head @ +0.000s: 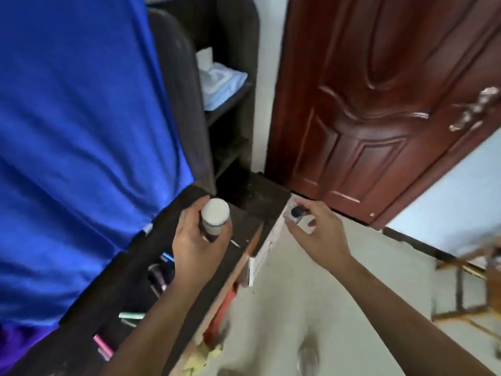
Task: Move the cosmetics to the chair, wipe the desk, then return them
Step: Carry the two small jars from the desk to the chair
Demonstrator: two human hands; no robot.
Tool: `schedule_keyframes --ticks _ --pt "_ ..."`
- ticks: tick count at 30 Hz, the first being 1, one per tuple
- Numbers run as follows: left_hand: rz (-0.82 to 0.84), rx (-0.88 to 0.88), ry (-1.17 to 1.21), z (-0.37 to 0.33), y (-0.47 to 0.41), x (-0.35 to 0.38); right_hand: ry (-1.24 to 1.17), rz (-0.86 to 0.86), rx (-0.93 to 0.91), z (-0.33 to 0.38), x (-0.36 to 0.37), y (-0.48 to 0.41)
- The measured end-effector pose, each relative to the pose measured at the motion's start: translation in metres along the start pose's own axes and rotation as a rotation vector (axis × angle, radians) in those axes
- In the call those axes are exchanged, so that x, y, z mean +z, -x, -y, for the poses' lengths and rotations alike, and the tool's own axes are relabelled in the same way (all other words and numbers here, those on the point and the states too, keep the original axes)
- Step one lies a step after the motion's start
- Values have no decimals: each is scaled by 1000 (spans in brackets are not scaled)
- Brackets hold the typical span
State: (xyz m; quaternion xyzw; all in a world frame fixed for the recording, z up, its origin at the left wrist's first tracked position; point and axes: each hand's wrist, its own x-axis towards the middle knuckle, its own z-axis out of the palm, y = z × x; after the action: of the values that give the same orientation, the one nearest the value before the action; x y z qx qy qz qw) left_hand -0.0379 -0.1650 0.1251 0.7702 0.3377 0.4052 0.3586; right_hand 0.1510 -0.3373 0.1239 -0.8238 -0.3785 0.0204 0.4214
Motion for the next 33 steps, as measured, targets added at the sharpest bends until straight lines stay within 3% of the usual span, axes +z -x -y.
schedule_keyframes --ticks 6,14,19,27,33 --pt "275 160 112 -109 41 122 21 -310 138 -86 -147 58" --pt "582 263 172 -252 166 336 98 -541 308 -246 -344 164" --pt "699 352 220 -348 222 433 141 -640 395 -315 -454 202" --pt "842 462 254 -422 256 575 220 -717 508 -423 -551 199" --pt "895 507 281 -463 253 724 260 -753 633 -528 -617 160"
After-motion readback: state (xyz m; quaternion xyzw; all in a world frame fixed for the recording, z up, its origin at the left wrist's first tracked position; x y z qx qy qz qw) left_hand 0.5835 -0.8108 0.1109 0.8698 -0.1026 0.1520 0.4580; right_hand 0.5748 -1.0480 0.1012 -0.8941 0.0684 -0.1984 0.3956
